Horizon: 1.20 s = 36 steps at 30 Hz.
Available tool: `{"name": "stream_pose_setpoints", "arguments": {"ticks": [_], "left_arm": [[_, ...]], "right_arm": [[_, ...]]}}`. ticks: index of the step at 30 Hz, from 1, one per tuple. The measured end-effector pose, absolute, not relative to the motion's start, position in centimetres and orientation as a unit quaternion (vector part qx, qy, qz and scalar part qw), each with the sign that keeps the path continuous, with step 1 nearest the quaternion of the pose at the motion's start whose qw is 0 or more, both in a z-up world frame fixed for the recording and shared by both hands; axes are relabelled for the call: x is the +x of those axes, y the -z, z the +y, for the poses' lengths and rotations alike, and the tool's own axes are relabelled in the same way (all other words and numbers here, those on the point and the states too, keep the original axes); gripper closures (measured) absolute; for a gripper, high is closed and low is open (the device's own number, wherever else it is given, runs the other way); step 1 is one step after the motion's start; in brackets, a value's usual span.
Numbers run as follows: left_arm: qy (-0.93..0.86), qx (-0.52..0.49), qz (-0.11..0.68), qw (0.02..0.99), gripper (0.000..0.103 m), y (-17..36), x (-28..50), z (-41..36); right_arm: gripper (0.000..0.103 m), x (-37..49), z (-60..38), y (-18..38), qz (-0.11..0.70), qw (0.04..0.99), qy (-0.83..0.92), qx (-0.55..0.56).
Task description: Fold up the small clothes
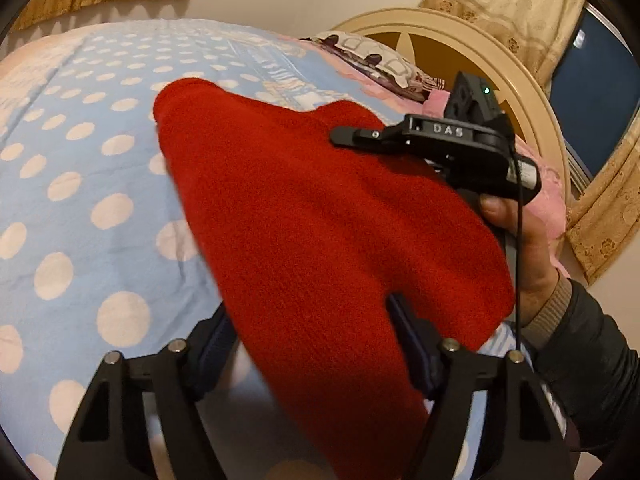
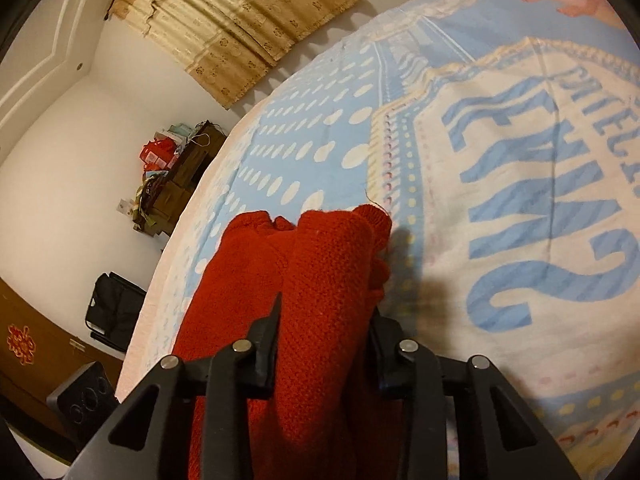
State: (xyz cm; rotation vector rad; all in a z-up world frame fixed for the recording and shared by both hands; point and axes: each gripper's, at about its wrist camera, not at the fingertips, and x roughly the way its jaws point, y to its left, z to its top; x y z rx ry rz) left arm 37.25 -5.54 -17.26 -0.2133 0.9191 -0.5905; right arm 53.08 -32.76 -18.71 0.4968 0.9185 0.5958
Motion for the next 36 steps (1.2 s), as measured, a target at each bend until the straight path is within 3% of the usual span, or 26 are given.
{"name": "stream_pose_setpoints", "arguments": {"ticks": [4, 9, 21, 36], "left_arm": [[0.280, -0.096, 0.430, 0.853, 0.049, 16.5, 36.7, -5.5], [0.269, -0.067, 0.425, 0.862, 0.056, 15.2, 35.7, -5.7], [0.247, -0.051, 0.405, 0.879, 0.057, 11.6, 29.8, -1.0], [0.157, -0.060, 0.388, 0.906, 0.058, 10.1, 23.8, 5.2]], "right_arm": [[0.070, 52.6, -32.8, 17.4, 0.413, 0.831, -0.290, 0.234], [0.071, 51.3, -32.1, 15.7, 0.394, 0.839, -0.300, 0.226], [0.071, 46.3, -28.0, 12.6, 0.369, 0.832, -0.347, 0.226], [0.072, 41.7, -15.8, 11.4, 0.382, 0.803, -0.411, 0.203]]}}
